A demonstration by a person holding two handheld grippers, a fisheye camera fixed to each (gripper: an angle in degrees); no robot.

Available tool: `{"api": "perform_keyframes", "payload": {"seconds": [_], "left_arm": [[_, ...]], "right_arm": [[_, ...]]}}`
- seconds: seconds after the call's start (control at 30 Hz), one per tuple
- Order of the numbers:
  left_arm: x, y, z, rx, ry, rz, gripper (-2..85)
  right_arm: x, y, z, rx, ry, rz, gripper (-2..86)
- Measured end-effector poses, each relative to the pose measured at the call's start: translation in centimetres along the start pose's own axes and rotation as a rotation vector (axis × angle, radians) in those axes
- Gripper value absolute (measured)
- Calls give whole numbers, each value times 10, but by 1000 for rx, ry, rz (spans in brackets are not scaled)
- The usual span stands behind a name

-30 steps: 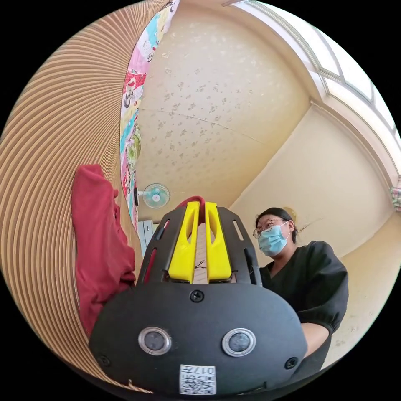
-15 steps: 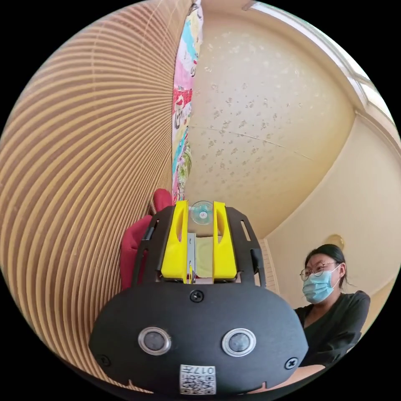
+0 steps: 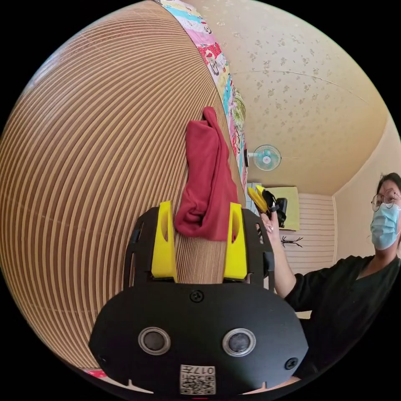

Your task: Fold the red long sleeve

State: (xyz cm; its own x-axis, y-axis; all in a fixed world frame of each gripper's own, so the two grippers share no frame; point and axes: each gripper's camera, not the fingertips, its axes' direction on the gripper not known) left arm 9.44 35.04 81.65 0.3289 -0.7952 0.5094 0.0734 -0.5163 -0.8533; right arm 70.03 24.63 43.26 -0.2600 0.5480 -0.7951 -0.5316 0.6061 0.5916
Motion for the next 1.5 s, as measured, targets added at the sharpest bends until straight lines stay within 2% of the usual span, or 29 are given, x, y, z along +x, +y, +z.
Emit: {"api": "perform_keyframes", "payload": {"seconds": [0.17,0.27,0.4,0.6,0.67,0.73,0.83,0.9,1.0,1.07,1.1,1.17,1.27,1.37,1.5], "left_arm": [[4,4,24,-63,-52,40,136],[0,9,25,-64,-22,36,76],[25,24,18,-28,0,143,56],[51,45,22,3,-21,203,53],[52,50,21,14,-19,201,52],[48,55,20,17,-16,189,52],[29,60,7,40,55,152,51],[22,65,-11,48,71,171,51],[38,70,-43,49,26,260,54],[52,73,-69,82,17,297,62],[61,75,-86,106,57,326,70],[71,77,-110,163,175,361,78],[77,74,-126,210,260,343,82],[82,64,-102,140,225,351,94],[87,49,-28,27,272,349,101]], "right_arm": [[-68,-42,130,-153,83,-119,109],[-79,-65,197,-296,125,-17,176],[-114,-76,230,-362,234,7,200],[-178,-57,305,-619,593,-168,215],[-182,-41,349,-768,769,-251,213],[-184,-29,375,-832,890,-314,197],[-185,-13,395,-820,1087,-403,148],[-187,-12,389,-796,1035,-382,132],[-195,-15,363,-745,816,-346,107],[-190,-18,313,-604,455,-273,97],[-184,-19,297,-562,348,-242,95],[-145,-16,230,-397,-49,-138,91],[-76,0,151,-204,-402,-55,90],[-10,26,85,-60,-540,-55,89],[55,70,17,86,-515,-89,89]]}}
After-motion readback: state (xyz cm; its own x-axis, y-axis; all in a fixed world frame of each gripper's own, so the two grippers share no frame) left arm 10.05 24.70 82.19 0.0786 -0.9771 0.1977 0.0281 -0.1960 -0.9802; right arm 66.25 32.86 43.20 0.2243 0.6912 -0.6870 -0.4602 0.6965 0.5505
